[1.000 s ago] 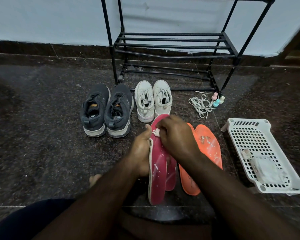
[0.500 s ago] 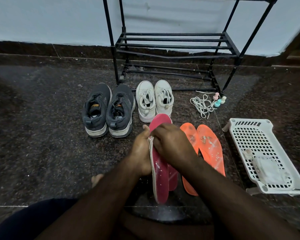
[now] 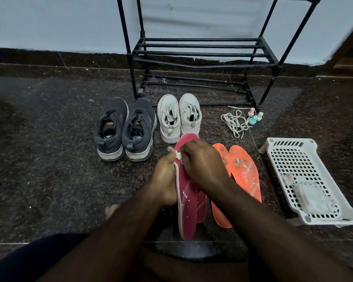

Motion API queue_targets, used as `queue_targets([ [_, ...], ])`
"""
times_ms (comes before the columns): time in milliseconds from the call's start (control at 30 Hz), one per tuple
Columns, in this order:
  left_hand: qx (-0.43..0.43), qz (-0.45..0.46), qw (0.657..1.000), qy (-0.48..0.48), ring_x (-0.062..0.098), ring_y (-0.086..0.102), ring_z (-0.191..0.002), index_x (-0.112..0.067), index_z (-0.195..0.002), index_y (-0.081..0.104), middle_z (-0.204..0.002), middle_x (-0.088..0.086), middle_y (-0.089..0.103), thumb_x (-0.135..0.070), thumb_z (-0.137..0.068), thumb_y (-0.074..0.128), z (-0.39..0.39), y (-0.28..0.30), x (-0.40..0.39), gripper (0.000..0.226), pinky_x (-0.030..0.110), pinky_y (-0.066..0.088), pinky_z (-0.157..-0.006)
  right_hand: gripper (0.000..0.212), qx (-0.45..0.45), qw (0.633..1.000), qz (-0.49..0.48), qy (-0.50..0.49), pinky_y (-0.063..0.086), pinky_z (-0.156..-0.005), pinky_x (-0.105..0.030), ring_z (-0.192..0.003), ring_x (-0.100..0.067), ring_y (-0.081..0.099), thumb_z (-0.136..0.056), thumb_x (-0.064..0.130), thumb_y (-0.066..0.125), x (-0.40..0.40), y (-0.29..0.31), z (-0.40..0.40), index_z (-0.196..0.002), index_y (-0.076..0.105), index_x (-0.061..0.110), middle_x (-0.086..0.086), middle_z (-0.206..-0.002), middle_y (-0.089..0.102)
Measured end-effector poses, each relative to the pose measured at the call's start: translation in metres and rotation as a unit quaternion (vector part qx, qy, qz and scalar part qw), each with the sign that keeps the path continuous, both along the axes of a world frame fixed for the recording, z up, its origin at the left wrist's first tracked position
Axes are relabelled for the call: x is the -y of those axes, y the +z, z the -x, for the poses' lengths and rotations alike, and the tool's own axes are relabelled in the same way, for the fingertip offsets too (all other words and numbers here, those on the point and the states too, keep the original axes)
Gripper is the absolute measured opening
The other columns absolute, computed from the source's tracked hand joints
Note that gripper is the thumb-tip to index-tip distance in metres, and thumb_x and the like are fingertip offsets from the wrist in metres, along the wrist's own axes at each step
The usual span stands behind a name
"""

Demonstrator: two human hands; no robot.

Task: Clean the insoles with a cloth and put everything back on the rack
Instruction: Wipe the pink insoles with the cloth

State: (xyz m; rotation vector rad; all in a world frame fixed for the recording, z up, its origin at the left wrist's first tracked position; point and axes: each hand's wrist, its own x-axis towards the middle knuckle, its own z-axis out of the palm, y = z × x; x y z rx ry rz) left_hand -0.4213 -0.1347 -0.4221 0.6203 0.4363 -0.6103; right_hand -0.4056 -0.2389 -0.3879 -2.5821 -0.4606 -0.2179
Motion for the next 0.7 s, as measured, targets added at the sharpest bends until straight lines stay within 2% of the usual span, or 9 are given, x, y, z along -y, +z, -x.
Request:
queue_targets([
  [67,0.002,-0.006,1.000,-0.007,0.028,0.075,-0.080,-0.010,-0.077,0.081,-0.087,0.014,0.076,-0.064,-0.100,0.024,0.002,0.004,0.002,0.082,0.039,0.057,-0.077,0.017,-0.021,1.000,0.008,-0.007,0.048,-0.069,-0.038,-0.080,-0.029,0.061,-0.081,0.018,0.053,-0.001,0.001,0.002,-0.085,0.069,0.013,-0.007,-0.084,0.066],
  [133,-0.004,-0.006,1.000,0.002,0.027,0.075,-0.077,-0.009,-0.074,0.080,-0.083,0.014,0.075,-0.065,-0.099,0.026,0.001,0.000,-0.002,0.082,0.036,0.059,-0.075,0.027,-0.062,0.998,0.029,0.017,0.049,-0.075,-0.039,-0.086,-0.028,0.063,-0.081,0.023,0.048,-0.003,0.003,0.005,-0.092,0.071,0.017,-0.006,-0.090,0.069],
  [167,-0.011,-0.007,1.000,0.008,0.029,0.074,-0.080,-0.007,-0.081,0.079,-0.086,0.016,0.074,-0.067,-0.099,0.026,0.000,0.000,-0.004,0.082,0.038,0.058,-0.078,0.030,-0.078,0.995,0.038,0.038,0.049,-0.078,-0.039,-0.088,-0.027,0.063,-0.080,0.025,0.046,-0.005,0.005,0.007,-0.095,0.072,0.018,-0.006,-0.092,0.070],
  [233,-0.028,-0.002,0.999,0.021,0.034,0.072,-0.090,-0.002,-0.103,0.072,-0.098,0.022,0.072,-0.073,-0.095,0.025,-0.003,0.000,-0.010,0.086,0.044,0.051,-0.090,0.024,-0.103,0.991,0.043,0.071,0.048,-0.080,-0.039,-0.090,-0.026,0.063,-0.081,0.020,0.052,-0.007,0.007,0.010,-0.094,0.072,0.016,-0.006,-0.094,0.070],
  [300,-0.033,-0.007,0.999,0.023,0.036,0.072,-0.089,0.000,-0.110,0.067,-0.101,0.024,0.071,-0.075,-0.094,0.024,-0.006,-0.001,-0.013,0.088,0.046,0.047,-0.092,0.016,-0.100,0.990,0.043,0.092,0.047,-0.077,-0.039,-0.087,-0.025,0.062,-0.081,0.015,0.058,-0.007,0.008,0.011,-0.090,0.072,0.015,-0.007,-0.089,0.067],
  [433,-0.024,-0.021,0.999,0.024,0.033,0.072,-0.087,-0.005,-0.104,0.071,-0.096,0.021,0.072,-0.069,-0.097,0.028,-0.004,-0.001,-0.009,0.077,0.044,0.046,-0.093,0.017,-0.026,0.995,0.067,0.070,0.049,-0.068,-0.041,-0.078,-0.032,0.061,-0.078,0.014,0.057,-0.003,0.005,0.006,-0.086,0.072,0.008,-0.010,-0.081,0.062],
  [567,0.001,-0.006,1.000,0.004,0.032,0.067,-0.091,-0.007,-0.104,0.076,-0.101,0.018,0.072,-0.063,-0.093,0.035,-0.001,0.002,-0.002,0.071,0.043,0.046,-0.089,0.015,0.016,0.999,0.023,-0.020,0.050,-0.068,-0.039,-0.078,-0.033,0.061,-0.080,0.006,0.062,0.014,0.008,-0.011,-0.088,0.074,0.007,-0.012,-0.083,0.064],
  [633,0.013,-0.005,1.000,-0.003,0.031,0.071,-0.085,-0.006,-0.095,0.079,-0.096,0.018,0.073,-0.063,-0.088,0.039,-0.001,0.004,-0.002,0.069,0.043,0.046,-0.087,0.021,0.002,1.000,0.010,0.013,0.050,-0.071,-0.038,-0.080,-0.030,0.063,-0.077,0.007,0.058,0.013,0.009,-0.007,-0.088,0.075,0.010,-0.010,-0.084,0.067],
  [700,0.002,0.013,1.000,0.005,0.033,0.073,-0.084,-0.003,-0.090,0.079,-0.095,0.021,0.073,-0.068,-0.093,0.032,-0.003,0.002,-0.005,0.080,0.044,0.046,-0.088,0.026,-0.035,0.995,0.016,0.096,0.051,-0.070,-0.037,-0.079,-0.027,0.064,-0.071,0.011,0.053,0.005,0.008,0.003,-0.083,0.075,0.013,-0.006,-0.081,0.069],
])
